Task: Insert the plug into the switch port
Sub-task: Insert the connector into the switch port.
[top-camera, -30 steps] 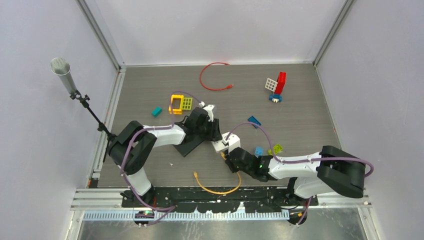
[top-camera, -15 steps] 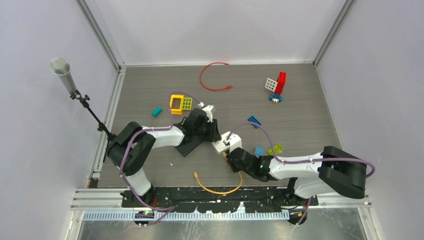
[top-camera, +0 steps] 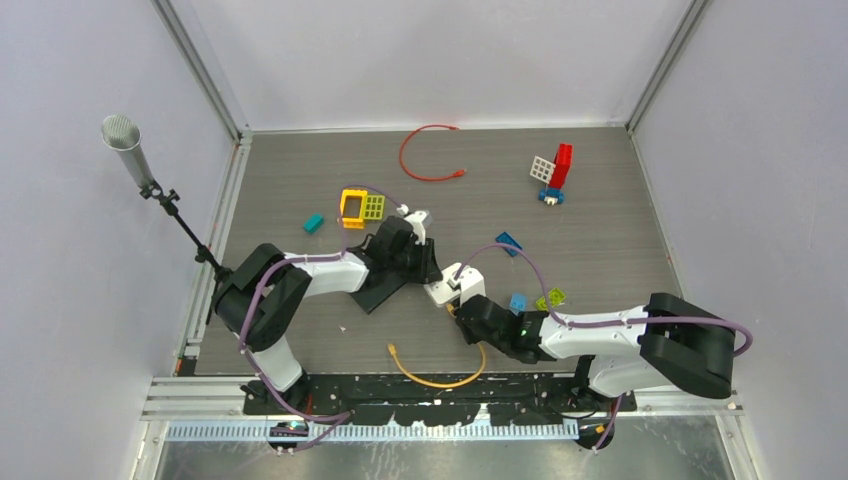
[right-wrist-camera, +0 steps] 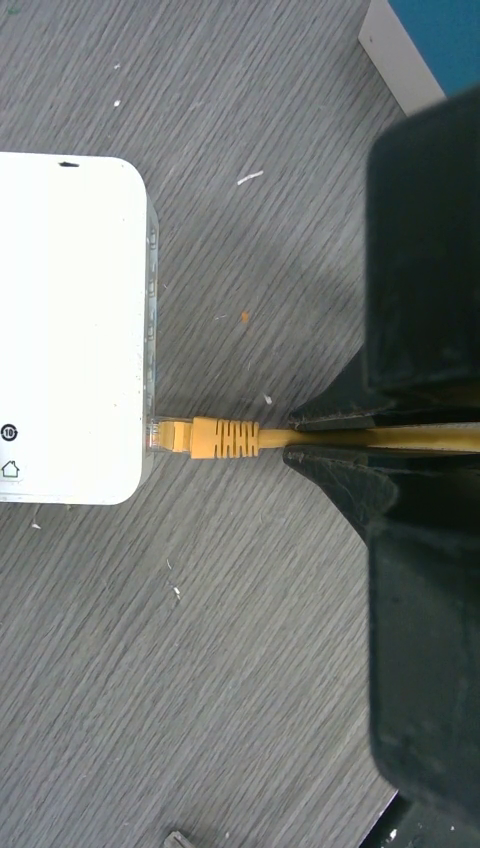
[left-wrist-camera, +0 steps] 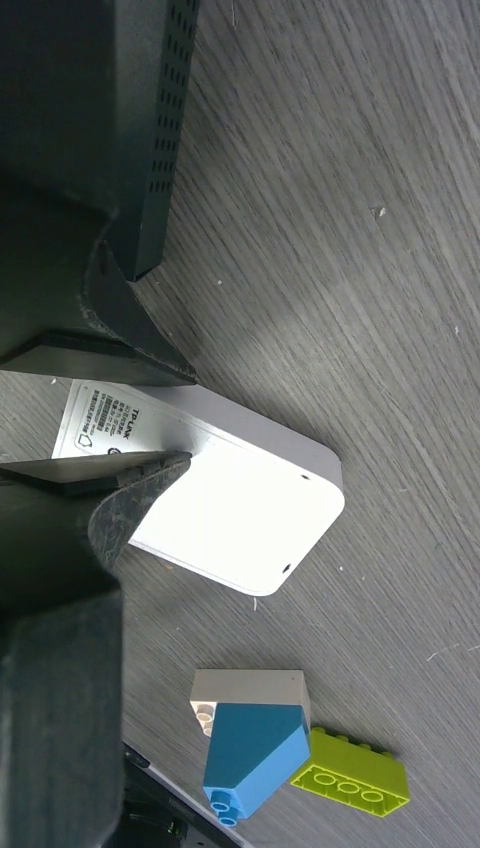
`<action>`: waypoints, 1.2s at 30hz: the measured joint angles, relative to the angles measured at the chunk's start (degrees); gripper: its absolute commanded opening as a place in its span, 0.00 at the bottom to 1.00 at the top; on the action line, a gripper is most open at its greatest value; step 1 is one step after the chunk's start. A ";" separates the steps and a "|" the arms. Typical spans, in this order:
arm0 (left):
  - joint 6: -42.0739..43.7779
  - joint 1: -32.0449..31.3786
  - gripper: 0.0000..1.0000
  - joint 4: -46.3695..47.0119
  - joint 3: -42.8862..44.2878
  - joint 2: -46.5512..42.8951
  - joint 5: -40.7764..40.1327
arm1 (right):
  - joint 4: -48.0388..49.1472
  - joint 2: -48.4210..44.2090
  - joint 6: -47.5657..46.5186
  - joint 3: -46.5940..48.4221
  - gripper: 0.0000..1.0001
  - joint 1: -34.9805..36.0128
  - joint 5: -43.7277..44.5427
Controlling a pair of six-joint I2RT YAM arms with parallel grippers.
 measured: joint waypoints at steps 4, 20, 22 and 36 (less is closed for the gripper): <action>0.04 0.00 0.31 0.02 0.00 0.00 0.04 | 0.00 0.31 -0.39 0.09 0.00 -0.15 -0.04; 1.77 -0.09 0.29 2.95 1.68 1.75 -1.70 | 2.60 4.96 -4.83 2.45 0.01 -2.84 -1.20; 1.90 -0.09 0.28 3.32 1.81 1.79 -2.19 | 3.17 5.57 -4.90 2.73 0.00 -3.17 -1.07; 3.08 -0.09 0.28 6.05 3.72 3.30 -4.09 | 5.81 9.22 -4.68 4.48 0.00 -4.46 2.36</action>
